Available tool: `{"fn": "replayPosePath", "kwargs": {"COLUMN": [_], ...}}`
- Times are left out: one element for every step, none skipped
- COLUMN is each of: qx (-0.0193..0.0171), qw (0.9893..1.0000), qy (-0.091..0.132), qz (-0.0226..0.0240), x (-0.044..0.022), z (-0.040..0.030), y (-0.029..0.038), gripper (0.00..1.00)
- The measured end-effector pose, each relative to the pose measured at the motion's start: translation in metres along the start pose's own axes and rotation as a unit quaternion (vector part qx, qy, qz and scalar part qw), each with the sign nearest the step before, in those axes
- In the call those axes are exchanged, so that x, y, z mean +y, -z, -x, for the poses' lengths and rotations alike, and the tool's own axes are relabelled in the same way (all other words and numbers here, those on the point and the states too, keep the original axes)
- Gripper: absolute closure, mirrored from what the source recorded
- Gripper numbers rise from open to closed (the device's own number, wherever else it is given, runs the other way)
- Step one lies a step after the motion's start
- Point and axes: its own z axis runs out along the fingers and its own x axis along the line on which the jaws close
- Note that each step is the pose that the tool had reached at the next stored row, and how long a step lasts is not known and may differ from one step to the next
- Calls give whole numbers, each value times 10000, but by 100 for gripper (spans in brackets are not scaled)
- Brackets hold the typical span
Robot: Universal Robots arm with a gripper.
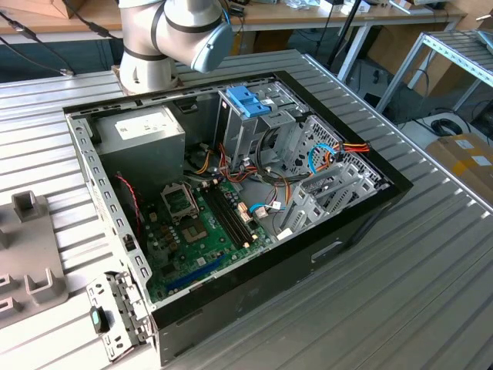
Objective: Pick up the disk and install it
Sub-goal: 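Pick up the disk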
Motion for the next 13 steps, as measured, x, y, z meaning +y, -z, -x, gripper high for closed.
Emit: {"fn": "replayPosePath", "kwargs": {"qx": [1, 2, 3, 4, 4, 5, 6, 7, 7, 8, 9, 9, 10], "qw": [10000, 10000, 10000, 10000, 9999, 9999, 9999, 9999, 9998, 9998, 9997, 9997, 9996], "qy": [17, 35, 64, 89, 105, 129, 147, 171, 190, 209, 229, 249, 266], "qz": [0, 1, 2, 2, 3, 3, 4, 4, 5, 5, 6, 6, 7], "x": [0, 0, 0, 0, 0, 0, 0, 0, 0, 0, 0, 0, 0], "z": [0, 0, 0, 0, 0, 0, 0, 0, 0, 0, 0, 0, 0], "y": [0, 0, 0, 0, 0, 0, 0, 0, 0, 0, 0, 0, 0], "gripper": [90, 90, 90, 90, 90, 90, 90, 90, 90, 90, 90, 90, 90]}}
